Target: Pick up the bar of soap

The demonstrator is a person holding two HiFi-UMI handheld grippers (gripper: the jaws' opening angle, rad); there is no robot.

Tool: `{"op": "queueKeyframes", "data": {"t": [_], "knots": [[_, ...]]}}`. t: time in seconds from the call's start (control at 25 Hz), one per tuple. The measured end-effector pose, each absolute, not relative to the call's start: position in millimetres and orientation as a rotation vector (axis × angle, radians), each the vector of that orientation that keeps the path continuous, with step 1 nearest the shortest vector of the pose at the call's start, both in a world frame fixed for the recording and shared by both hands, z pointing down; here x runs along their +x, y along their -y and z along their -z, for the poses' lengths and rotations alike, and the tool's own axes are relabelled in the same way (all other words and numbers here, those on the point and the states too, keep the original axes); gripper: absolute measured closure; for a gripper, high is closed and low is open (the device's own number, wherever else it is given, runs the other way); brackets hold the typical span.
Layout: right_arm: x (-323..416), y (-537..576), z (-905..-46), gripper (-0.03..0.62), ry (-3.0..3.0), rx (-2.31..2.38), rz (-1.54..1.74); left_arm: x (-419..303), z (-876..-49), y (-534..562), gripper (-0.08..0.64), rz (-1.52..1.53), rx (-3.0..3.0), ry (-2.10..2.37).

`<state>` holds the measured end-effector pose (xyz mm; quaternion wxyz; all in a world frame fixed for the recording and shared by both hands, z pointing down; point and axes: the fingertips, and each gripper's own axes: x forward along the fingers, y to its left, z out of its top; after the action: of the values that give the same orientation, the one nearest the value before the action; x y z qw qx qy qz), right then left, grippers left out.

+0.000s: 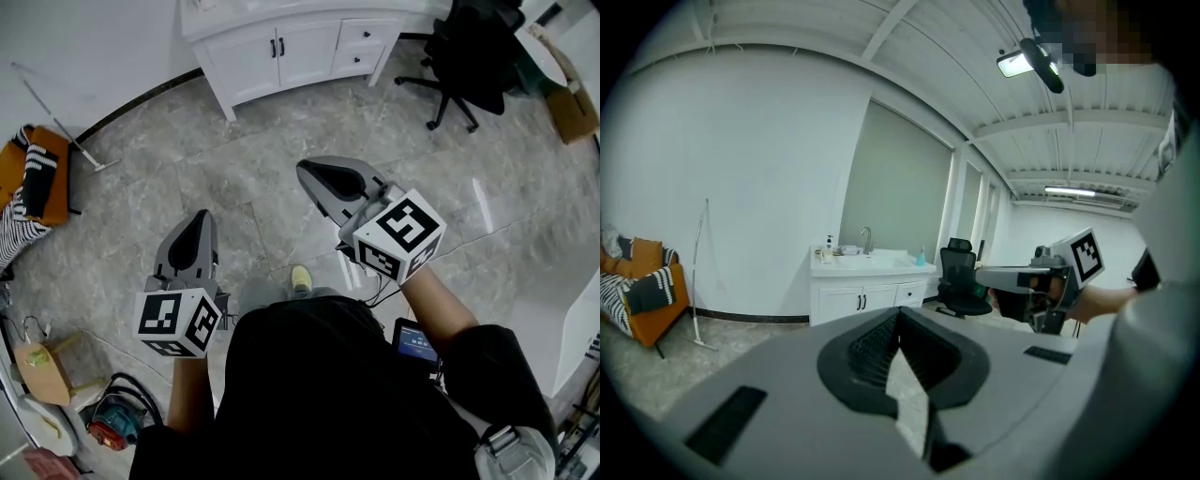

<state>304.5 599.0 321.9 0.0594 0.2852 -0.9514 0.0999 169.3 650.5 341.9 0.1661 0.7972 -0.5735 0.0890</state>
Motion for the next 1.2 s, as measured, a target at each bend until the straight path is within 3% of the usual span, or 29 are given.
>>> {"op": "queueKeyframes", "data": {"t": [0.68, 1.2], "knots": [[298.9, -563.8, -316.9, 0.584, 2.893, 0.906, -0.279, 164.4, -338.7, -610.8, 0.551, -0.238, 2.315, 1.646], [268.8, -492.2, -312.3, 0.584, 2.837, 0.967, -0.193, 122.0, -316.8, -532.3, 0.551, -0.394, 2.295, 1.992]]}}
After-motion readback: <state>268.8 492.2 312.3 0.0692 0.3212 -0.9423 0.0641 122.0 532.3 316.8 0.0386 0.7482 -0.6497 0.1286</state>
